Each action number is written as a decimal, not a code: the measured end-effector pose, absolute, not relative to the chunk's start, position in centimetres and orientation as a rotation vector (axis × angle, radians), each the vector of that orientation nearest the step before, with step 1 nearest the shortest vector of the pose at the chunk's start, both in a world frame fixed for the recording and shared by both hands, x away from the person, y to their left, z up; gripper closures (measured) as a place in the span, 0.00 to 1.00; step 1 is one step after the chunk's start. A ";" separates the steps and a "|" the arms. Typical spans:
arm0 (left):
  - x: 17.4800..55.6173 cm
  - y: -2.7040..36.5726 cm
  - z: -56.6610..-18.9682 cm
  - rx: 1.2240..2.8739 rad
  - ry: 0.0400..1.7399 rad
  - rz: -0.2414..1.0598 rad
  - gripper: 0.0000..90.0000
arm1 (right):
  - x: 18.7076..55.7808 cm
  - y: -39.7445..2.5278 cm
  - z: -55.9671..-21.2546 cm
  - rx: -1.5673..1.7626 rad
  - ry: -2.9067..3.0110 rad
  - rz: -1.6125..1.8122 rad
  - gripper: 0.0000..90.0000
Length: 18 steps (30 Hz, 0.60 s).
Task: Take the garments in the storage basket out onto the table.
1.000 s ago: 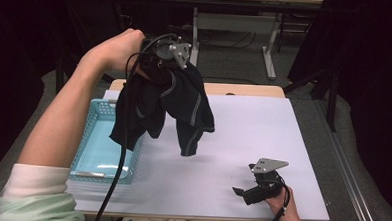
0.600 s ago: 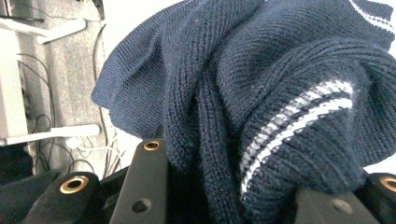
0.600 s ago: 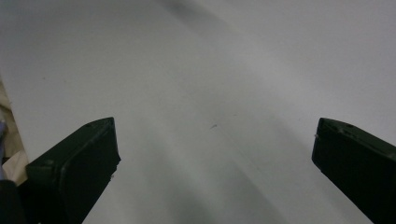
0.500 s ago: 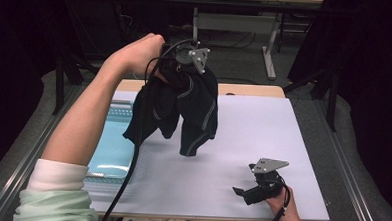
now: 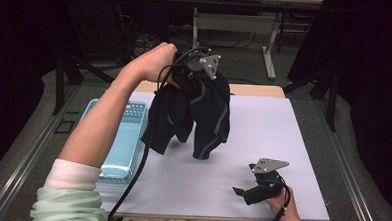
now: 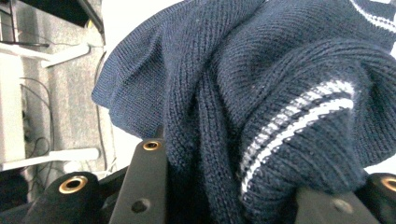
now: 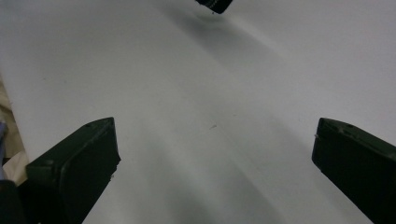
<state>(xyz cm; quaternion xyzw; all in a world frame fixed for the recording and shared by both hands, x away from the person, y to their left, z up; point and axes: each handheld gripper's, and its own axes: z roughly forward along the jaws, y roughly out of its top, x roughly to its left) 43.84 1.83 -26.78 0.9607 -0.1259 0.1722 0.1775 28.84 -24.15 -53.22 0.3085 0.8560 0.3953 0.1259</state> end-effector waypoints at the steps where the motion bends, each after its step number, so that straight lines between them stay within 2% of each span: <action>1: 43.9 1.7 -27.2 2.710 -0.358 0.484 0.75 | 28.8 -24.2 -53.2 0.897 2.489 1.144 0.00; 18: 44.6 2.3 -33.1 2.657 -0.244 0.445 0.74 | 28.9 -24.1 -53.3 0.892 2.475 1.164 0.00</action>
